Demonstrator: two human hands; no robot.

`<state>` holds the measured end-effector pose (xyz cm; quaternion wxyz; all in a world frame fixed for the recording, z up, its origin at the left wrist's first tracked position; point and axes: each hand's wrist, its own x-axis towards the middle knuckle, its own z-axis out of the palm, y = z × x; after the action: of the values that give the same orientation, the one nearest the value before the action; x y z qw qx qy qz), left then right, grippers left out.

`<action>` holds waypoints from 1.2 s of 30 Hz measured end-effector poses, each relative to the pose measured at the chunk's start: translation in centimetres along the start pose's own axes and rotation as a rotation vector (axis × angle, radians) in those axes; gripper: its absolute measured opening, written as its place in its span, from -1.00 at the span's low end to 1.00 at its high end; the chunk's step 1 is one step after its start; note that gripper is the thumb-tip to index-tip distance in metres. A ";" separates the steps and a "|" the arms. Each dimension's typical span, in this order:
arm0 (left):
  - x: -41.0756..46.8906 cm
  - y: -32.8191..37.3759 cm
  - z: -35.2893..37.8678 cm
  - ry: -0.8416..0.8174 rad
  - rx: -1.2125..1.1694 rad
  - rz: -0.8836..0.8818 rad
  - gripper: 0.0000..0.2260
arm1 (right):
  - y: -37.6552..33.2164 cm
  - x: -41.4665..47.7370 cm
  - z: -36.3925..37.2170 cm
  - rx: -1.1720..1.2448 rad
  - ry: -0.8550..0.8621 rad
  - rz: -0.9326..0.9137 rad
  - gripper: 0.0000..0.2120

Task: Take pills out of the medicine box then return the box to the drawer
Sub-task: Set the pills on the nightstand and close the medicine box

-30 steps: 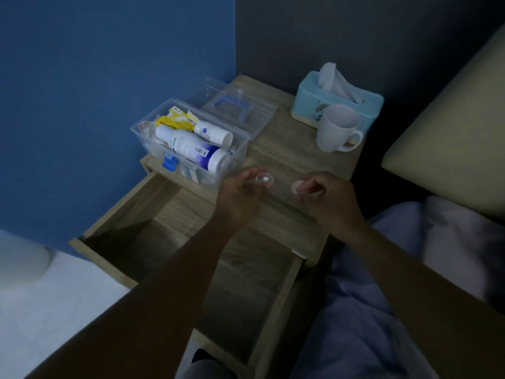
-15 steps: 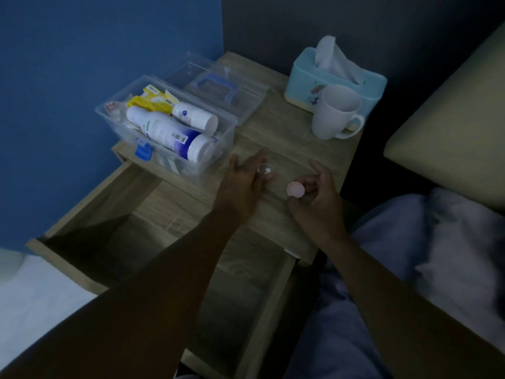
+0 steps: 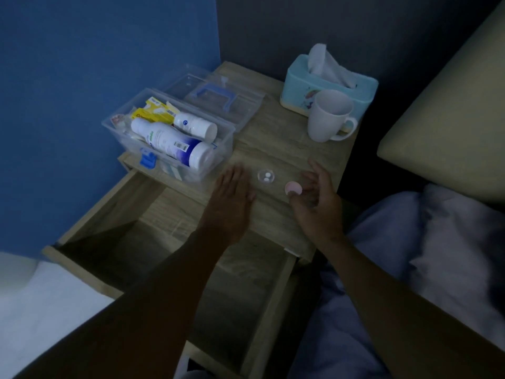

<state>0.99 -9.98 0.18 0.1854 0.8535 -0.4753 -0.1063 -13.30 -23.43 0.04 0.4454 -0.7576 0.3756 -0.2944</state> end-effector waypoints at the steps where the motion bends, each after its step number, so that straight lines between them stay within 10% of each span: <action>1: -0.9 0.0 0.1 -0.005 0.054 -0.026 -0.48 | 0.0 0.1 0.0 0.002 0.006 0.014 -0.36; 12: -2.6 1.4 -0.8 -0.084 0.292 -0.082 -0.43 | -2.7 6.6 -3.5 -0.338 0.115 -0.383 -0.60; 20: -2.3 1.5 -0.6 -0.109 0.340 -0.112 -0.43 | -4.9 16.7 -5.0 -0.950 -0.130 -0.181 -0.05; 36: -2.3 1.3 -0.4 -0.086 0.308 -0.115 -0.42 | -7.0 16.8 -4.7 -0.692 -0.156 -0.224 0.05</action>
<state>-1.06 -8.59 1.07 0.0256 0.8923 -0.4437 -0.0792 -5.66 -37.24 10.20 0.1551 -0.9198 0.3327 -0.1384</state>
